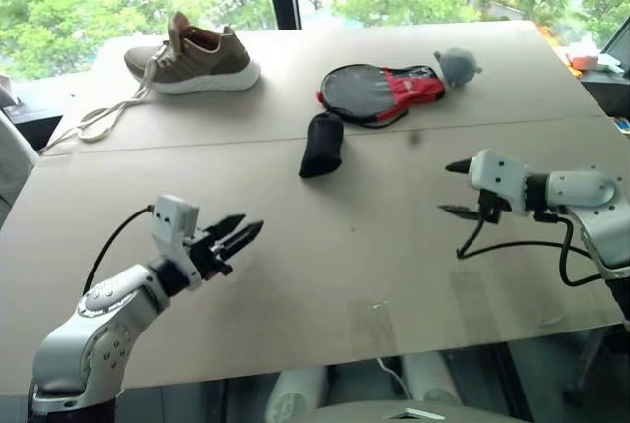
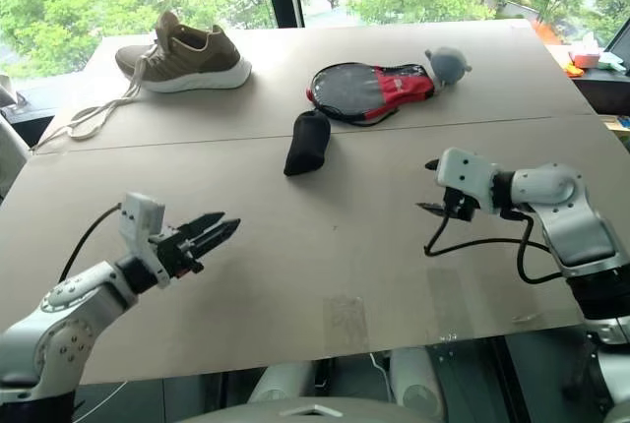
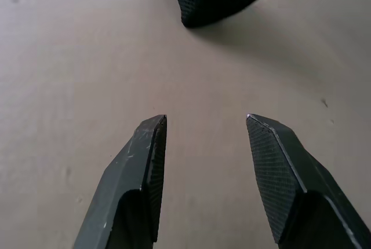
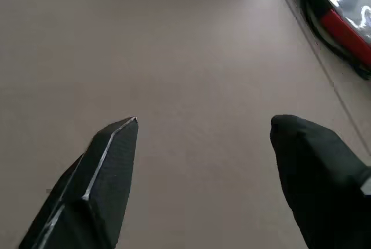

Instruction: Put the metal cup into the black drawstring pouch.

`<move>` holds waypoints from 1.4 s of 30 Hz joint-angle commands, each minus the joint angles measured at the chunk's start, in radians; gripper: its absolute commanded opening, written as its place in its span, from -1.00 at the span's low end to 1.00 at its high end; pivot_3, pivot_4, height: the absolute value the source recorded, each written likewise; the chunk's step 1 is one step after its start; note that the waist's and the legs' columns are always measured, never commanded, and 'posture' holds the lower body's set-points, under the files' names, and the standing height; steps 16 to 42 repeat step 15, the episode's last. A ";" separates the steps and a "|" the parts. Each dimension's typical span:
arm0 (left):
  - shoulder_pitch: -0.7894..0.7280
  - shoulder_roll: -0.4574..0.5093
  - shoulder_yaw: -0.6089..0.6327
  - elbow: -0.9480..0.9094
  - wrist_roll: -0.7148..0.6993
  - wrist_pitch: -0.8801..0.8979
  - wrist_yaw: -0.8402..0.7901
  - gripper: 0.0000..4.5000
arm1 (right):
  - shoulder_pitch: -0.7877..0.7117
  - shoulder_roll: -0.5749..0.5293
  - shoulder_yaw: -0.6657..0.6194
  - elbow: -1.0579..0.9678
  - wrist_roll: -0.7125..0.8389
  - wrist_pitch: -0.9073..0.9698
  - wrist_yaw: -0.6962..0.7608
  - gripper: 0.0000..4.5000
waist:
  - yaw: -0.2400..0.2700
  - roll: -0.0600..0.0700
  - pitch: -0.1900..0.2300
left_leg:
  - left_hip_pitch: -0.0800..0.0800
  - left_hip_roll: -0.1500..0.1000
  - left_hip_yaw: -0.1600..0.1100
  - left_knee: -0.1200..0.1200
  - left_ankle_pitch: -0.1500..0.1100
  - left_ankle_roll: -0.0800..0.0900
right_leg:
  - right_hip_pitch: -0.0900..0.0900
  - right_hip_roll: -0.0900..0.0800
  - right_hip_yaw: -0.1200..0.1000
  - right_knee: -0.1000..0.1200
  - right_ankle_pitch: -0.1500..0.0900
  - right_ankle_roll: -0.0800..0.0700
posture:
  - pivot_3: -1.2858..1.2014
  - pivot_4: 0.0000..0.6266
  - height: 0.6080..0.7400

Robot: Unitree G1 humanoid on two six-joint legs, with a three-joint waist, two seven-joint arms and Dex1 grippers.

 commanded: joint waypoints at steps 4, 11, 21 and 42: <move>0.116 -0.041 -0.041 -0.073 0.121 -0.141 0.001 0.00 | 0.099 0.096 -0.114 0.045 0.182 -0.075 0.063 0.68 | 0.014 0.000 0.000 | 0.012 0.002 -0.002 0.002 -0.002 -0.001 | 0.016 0.000 -0.004 -0.004 -0.004 -0.001 | 0.03 -0.52 0.94; 0.131 -0.094 -0.053 -0.121 0.171 -0.196 0.045 0.00 | 0.162 0.180 -0.215 0.195 0.283 -0.130 0.094 0.68 | 0.017 0.000 0.000 | 0.011 0.002 -0.001 0.002 -0.001 0.001 | 0.015 0.000 -0.006 -0.003 -0.001 -0.002 | 0.03 -0.52 0.94; 0.129 -0.097 -0.047 -0.128 0.195 -0.218 0.054 0.00 | 0.180 0.177 -0.222 0.233 0.265 -0.158 0.100 0.68 | 0.017 0.000 0.000 | 0.011 0.002 -0.001 0.001 -0.001 0.001 | 0.015 0.000 -0.006 -0.003 -0.001 -0.003 | 0.03 -0.52 0.94; 0.129 -0.097 -0.047 -0.128 0.195 -0.218 0.054 0.00 | 0.180 0.177 -0.222 0.233 0.265 -0.158 0.100 0.68 | 0.017 0.000 0.000 | 0.011 0.002 -0.001 0.001 -0.001 0.001 | 0.015 0.000 -0.006 -0.003 -0.001 -0.003 | 0.03 -0.52 0.94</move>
